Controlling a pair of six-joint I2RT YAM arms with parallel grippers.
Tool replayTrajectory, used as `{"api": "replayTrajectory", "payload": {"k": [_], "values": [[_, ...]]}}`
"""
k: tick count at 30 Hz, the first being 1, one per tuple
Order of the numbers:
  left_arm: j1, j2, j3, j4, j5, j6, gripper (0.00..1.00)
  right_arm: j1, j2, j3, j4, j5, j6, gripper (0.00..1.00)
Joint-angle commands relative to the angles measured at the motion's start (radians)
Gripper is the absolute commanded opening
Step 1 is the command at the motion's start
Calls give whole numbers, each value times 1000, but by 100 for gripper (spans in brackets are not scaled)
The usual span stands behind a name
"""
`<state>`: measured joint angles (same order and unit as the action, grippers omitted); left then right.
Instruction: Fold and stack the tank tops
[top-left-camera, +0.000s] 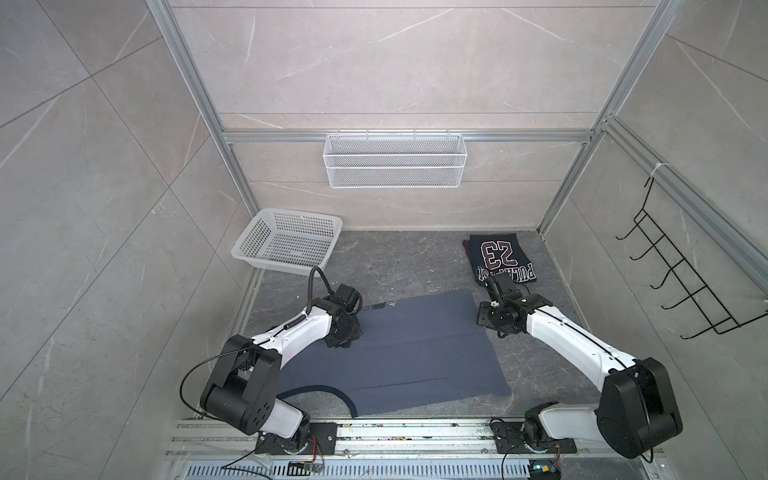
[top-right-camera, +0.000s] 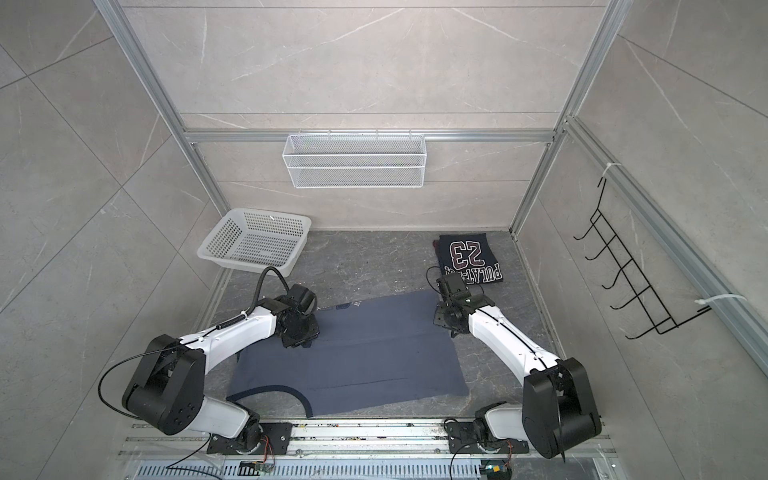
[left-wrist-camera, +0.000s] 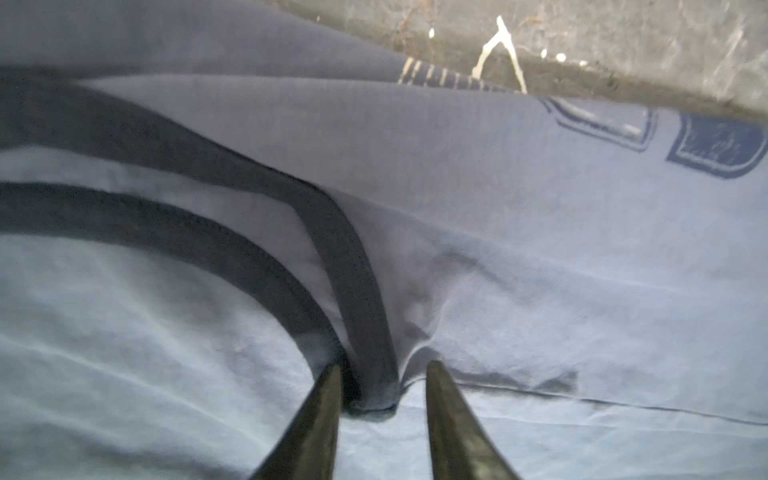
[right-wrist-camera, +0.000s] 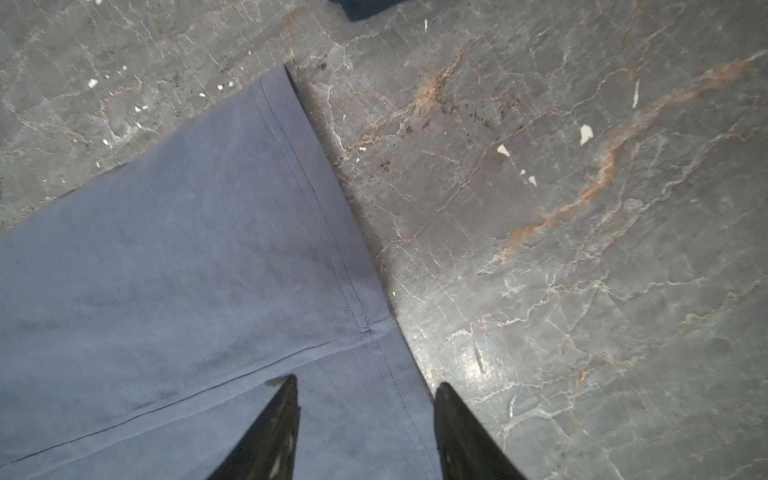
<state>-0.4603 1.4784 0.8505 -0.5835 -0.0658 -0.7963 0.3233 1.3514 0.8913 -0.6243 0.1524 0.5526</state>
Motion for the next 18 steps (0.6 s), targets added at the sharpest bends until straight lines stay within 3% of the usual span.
{"api": "replayTrajectory", "payload": {"k": [1, 9, 15, 18], "values": [[0, 0, -23, 23, 17, -19, 24, 2, 6, -15, 6, -3, -15, 54], [-17, -156, -139, 36, 0, -69, 0, 1, 13, -20, 6, 4, -17, 54], [-31, -358, -243, 12, -65, -146, 0, 2, 29, -20, 17, -7, -11, 54], [-31, -381, -304, 43, -54, -173, 4, 1, 34, -15, 17, -7, -11, 54]]}}
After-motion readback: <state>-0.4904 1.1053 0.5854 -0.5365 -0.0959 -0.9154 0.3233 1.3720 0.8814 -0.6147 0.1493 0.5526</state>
